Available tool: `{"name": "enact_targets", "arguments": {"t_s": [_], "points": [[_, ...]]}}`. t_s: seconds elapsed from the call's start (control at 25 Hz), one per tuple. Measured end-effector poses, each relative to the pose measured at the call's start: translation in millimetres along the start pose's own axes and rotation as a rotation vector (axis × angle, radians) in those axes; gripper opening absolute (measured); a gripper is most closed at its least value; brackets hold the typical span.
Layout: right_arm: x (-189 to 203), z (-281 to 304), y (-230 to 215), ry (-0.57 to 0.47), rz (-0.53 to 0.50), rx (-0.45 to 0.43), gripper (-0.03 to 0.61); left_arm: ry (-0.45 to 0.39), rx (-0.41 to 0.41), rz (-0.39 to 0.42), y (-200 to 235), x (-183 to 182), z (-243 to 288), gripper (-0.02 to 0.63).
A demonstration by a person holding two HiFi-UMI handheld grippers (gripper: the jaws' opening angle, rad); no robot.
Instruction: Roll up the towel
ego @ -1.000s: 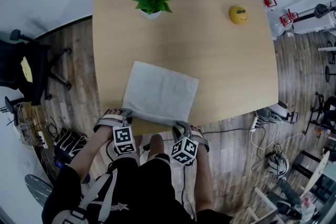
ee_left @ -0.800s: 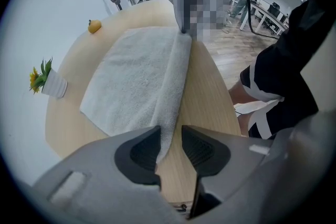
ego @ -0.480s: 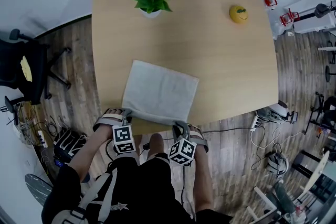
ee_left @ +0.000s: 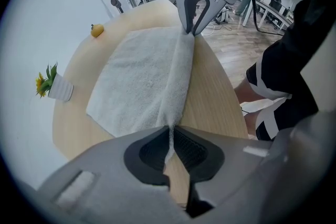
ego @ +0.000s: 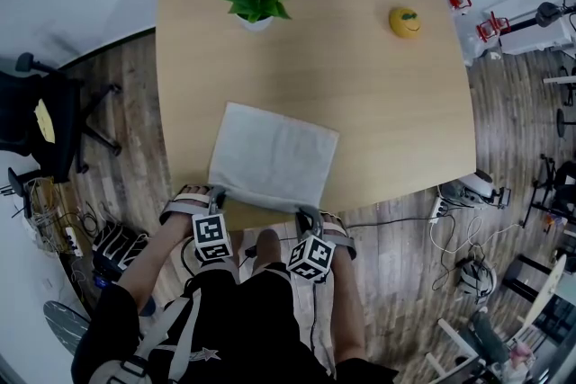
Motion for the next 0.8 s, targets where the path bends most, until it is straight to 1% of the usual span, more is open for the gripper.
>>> {"name": "enact_targets", "arguments": {"t_s": [0.12, 0.2, 0.4, 0.52, 0.64, 0.8], "points": [[0, -2, 3, 0.001, 0.000, 0.005, 0.030, -0.002, 0.000, 0.005, -4, 2, -2, 0.029], [1, -4, 5, 0.003, 0.001, -0.004, 0.028, 0.000, 0.018, 0.012, -9, 3, -4, 0.028], [6, -10, 18, 0.014, 0.015, -0.075, 0.028, 0.002, 0.083, 0.021, -29, 7, -11, 0.029], [8, -10, 23, 0.015, 0.034, -0.113, 0.028, 0.004, 0.107, 0.018, -34, 9, -11, 0.029], [6, -11, 20, 0.022, 0.055, -0.130, 0.029, 0.007, 0.099, 0.012, -30, 7, -13, 0.032], [4, -14, 14, 0.019, 0.076, -0.127, 0.030, 0.014, 0.085, 0.018, -24, 5, -16, 0.035]]}}
Point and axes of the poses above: the fingertips, and each gripper's own axes: z forward along the fingers, y to its left, x out of its underside, the point moved 10 cm from there along -z, backward along the fingers, and after that the axes turned 4 degrees about y, right-handed, at the moved point
